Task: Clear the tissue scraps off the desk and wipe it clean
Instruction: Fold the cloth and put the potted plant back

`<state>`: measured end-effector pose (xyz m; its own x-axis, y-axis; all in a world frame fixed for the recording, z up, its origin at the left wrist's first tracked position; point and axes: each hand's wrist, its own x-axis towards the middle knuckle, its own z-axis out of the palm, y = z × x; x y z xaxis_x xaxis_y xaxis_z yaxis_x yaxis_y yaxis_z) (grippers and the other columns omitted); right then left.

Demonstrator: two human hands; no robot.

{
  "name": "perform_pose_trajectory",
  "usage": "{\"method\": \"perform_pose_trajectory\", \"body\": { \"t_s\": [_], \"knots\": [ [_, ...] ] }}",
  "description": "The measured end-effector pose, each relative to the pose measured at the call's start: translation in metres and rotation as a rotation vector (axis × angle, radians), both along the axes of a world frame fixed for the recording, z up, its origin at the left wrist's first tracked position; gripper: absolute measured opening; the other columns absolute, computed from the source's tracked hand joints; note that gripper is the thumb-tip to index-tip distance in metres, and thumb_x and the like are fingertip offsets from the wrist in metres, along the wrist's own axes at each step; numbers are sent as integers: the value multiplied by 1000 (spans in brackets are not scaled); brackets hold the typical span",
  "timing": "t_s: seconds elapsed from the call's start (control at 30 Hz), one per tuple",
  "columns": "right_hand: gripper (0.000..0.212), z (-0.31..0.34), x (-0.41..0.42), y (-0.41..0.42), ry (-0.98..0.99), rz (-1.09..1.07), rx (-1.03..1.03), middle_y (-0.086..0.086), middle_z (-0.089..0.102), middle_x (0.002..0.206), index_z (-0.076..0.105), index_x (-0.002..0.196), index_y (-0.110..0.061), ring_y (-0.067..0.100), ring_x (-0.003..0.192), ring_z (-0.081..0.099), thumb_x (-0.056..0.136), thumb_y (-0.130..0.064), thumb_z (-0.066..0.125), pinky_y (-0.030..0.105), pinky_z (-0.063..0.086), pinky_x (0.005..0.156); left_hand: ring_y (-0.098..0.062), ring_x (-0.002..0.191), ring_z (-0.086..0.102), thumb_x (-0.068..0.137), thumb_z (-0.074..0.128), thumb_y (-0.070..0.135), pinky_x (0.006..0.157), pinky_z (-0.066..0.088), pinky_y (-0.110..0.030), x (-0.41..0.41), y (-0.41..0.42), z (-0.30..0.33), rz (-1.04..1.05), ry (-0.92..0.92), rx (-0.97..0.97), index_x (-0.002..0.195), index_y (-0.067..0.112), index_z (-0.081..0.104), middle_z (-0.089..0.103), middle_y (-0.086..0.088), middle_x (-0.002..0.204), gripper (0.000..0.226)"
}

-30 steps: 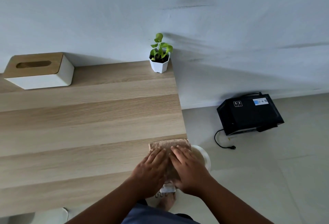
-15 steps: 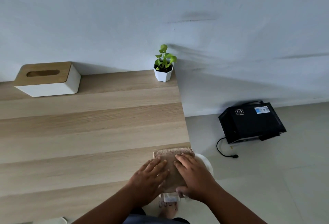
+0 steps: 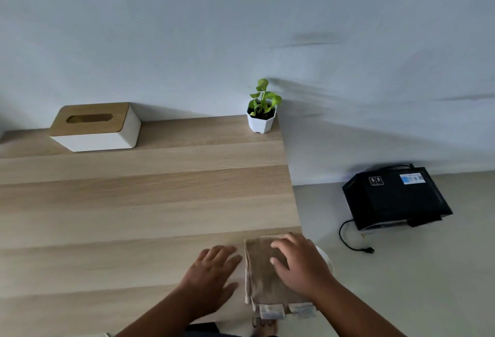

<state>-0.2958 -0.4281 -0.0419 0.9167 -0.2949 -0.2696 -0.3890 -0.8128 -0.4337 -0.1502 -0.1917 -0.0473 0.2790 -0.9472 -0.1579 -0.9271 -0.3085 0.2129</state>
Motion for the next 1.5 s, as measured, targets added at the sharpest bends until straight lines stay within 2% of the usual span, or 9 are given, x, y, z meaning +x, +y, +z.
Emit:
{"method": "perform_pose_trajectory", "body": {
  "t_s": [0.23, 0.43, 0.6, 0.7, 1.0, 1.1, 1.2, 1.4, 1.5],
  "knots": [
    [35, 3, 46, 2, -120, -155, 96, -16, 60, 121, 64, 125, -30, 6, 113, 57, 94, -46, 60, 30, 49, 97, -33, 121, 61, 88, 47, 63, 95, 54, -49, 114, 26, 6, 449, 23, -64, 134, 15, 65, 63, -8, 135, 69],
    [40, 10, 102, 0, -125, -320, 175, -19, 58, 127, 59, 131, -34, 0, 115, 57, 94, -49, 64, 26, 52, 92, -37, 143, 42, 71, 40, 84, 111, 43, -56, 198, 45, 8, 578, 68, 33, 149, 14, 51, 45, -13, 156, 105],
    [59, 10, 162, -20, -160, -475, 232, -12, 57, 140, 52, 141, -27, 3, 118, 56, 91, -50, 71, 28, 52, 98, -32, 159, 10, 51, 33, 108, 125, 21, -57, 237, 60, -2, 586, 110, 148, 160, 21, 33, 17, -8, 171, 140],
    [72, 8, 199, -38, -195, -572, 260, -6, 53, 146, 47, 147, -24, 8, 123, 55, 87, -52, 76, 32, 50, 103, -32, 159, 0, 48, 35, 109, 127, 11, -59, 250, 58, -8, 560, 96, 176, 163, 23, 25, 7, -9, 173, 144],
    [120, -7, 293, -97, -369, -866, 329, 3, 36, 159, 25, 158, -25, 21, 141, 46, 63, -61, 89, 40, 46, 110, -36, 158, -4, 33, 39, 112, 124, 13, -67, 266, 44, -11, 552, 109, 266, 164, 31, 12, -1, -9, 173, 157],
    [127, -11, 313, -114, -438, -940, 324, 8, 40, 155, 29, 155, -20, 24, 140, 46, 53, -61, 92, 46, 44, 114, -37, 158, -7, 33, 40, 111, 123, 11, -68, 267, 43, -13, 554, 116, 287, 164, 31, 8, -5, -9, 173, 157],
    [125, -11, 328, -125, -475, -935, 305, 11, 50, 142, 36, 150, -17, 26, 130, 53, 47, -57, 95, 46, 48, 109, -36, 158, -10, 34, 39, 111, 123, 12, -69, 268, 44, -15, 555, 102, 309, 164, 32, 5, -9, -8, 172, 156],
    [98, -7, 347, -130, -604, -937, 311, -8, 58, 128, 49, 135, -30, 6, 113, 59, 49, -44, 95, 25, 48, 99, -36, 158, -10, 31, 42, 110, 123, 13, -67, 268, 41, -14, 577, 108, 309, 164, 35, 6, -8, -8, 172, 156],
    [90, -3, 353, -131, -630, -966, 328, -12, 60, 123, 49, 127, -36, 2, 106, 63, 50, -40, 96, 24, 51, 97, -37, 158, -11, 37, 49, 107, 123, 12, -68, 269, 41, -14, 567, 112, 315, 164, 34, 4, -9, -8, 172, 153]
  ]
}}
